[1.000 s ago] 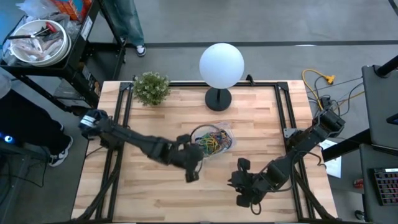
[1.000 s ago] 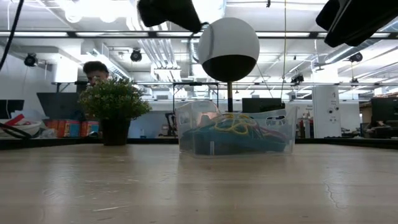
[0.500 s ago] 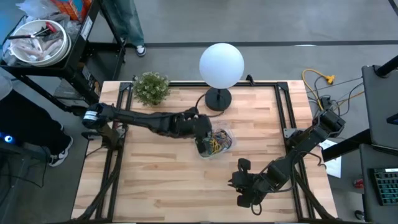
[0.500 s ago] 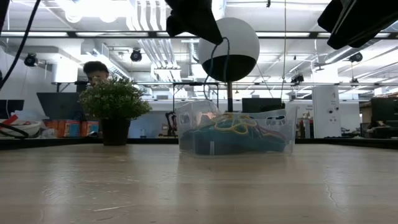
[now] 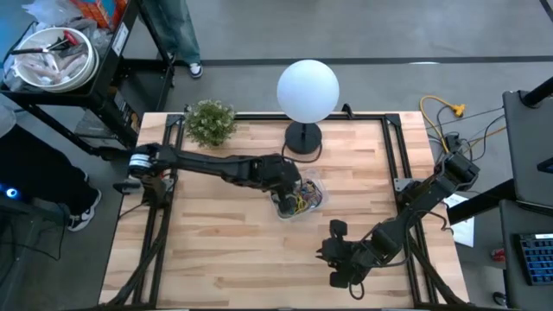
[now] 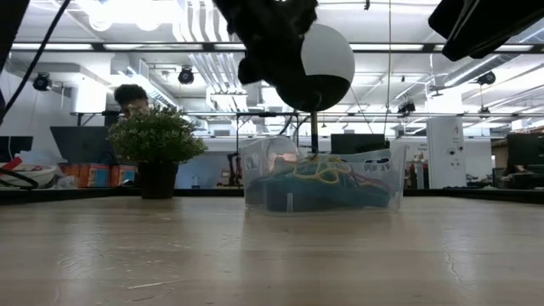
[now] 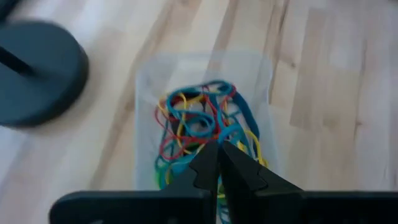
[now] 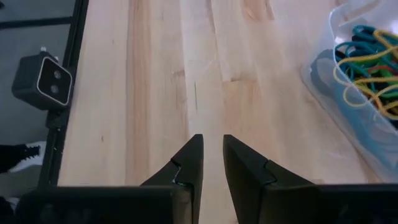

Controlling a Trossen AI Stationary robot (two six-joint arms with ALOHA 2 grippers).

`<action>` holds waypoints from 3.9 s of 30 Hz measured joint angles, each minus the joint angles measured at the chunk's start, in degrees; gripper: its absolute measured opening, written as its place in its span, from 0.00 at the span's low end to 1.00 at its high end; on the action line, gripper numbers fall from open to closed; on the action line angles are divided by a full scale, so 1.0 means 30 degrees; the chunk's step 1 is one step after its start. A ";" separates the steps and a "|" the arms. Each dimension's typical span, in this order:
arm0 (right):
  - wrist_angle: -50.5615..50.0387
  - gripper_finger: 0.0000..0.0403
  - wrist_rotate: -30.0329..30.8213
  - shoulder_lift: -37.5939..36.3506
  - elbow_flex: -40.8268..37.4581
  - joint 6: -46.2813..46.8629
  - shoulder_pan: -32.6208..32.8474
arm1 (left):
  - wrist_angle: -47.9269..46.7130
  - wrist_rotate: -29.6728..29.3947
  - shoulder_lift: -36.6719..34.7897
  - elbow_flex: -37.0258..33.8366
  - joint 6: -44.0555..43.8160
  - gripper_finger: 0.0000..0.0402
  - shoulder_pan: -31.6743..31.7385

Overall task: Pick and place rubber bands into bin
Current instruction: Put the blue rubber band into the transparent bin, then return to Home Position

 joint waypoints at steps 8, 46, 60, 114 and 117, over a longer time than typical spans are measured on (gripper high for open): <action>0.0017 0.14 -0.0526 -0.0032 0.0134 -0.0048 0.0000 | -0.0207 0.1983 0.1108 -0.0069 -0.1675 0.00 0.0168; -0.4805 0.14 -0.1079 -0.2150 0.4257 -1.5247 -0.2453 | 0.3507 0.4223 -0.2679 0.3115 0.2887 0.41 0.0080; -0.2714 0.14 -0.8173 -0.8552 0.4357 -1.6031 -1.1427 | 0.3011 0.4017 -0.6167 0.1745 0.7950 0.41 0.0529; 1.3063 0.14 -0.5835 -2.8118 -1.7636 -0.9365 -1.3121 | 2.8400 0.2045 -2.0562 -2.5564 0.4639 0.41 0.0976; 1.3149 0.14 -0.5335 -2.8577 -1.8136 -0.9475 -1.3126 | 2.9730 0.2030 -2.0768 -2.6522 0.4868 0.41 0.0976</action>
